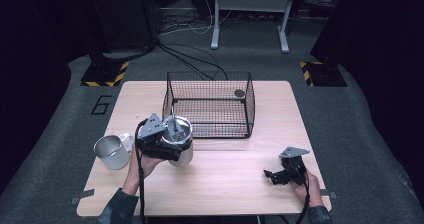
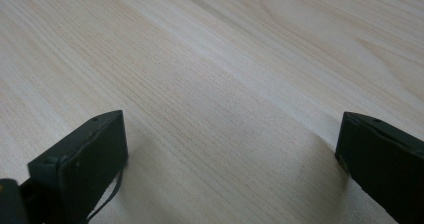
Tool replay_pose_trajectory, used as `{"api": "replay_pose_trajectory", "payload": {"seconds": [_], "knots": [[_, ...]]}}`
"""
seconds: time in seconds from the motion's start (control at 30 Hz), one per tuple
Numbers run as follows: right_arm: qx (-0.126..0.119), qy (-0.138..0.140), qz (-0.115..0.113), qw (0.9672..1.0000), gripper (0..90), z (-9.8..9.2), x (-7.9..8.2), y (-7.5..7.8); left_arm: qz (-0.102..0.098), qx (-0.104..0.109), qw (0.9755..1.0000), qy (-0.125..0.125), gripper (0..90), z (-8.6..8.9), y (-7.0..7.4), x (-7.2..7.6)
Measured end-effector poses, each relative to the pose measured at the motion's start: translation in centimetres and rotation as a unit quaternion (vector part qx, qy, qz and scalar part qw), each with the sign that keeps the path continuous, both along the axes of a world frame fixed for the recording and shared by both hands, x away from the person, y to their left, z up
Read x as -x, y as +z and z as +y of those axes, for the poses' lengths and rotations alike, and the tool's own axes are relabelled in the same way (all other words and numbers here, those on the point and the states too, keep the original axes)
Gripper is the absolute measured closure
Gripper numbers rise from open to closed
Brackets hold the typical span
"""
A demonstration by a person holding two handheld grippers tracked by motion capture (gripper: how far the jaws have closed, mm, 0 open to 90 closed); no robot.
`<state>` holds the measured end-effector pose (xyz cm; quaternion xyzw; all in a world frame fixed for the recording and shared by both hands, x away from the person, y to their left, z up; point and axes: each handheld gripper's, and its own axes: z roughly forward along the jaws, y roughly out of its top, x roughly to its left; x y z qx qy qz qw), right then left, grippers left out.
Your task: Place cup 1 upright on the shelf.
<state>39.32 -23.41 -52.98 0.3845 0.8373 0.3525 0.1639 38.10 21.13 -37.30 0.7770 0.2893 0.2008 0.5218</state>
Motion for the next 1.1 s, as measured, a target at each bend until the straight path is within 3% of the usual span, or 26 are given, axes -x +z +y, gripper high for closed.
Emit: {"api": "replay_pose_trajectory", "payload": {"seconds": [0.47, 1.1], "knots": [[0.001, 0.002, 0.002, 1.0000, 0.0, 0.0, 0.0, 0.0, -0.007, -0.014, 0.9996, -0.023, 2.5, -1.7, 1.5, -1.4], [0.001, 0.002, 0.002, 1.0000, 0.0, 0.0, 0.0, 0.0, -0.012, -0.010, 0.9991, -0.038, 2.5, -3.5, 3.2, -3.4]]}}
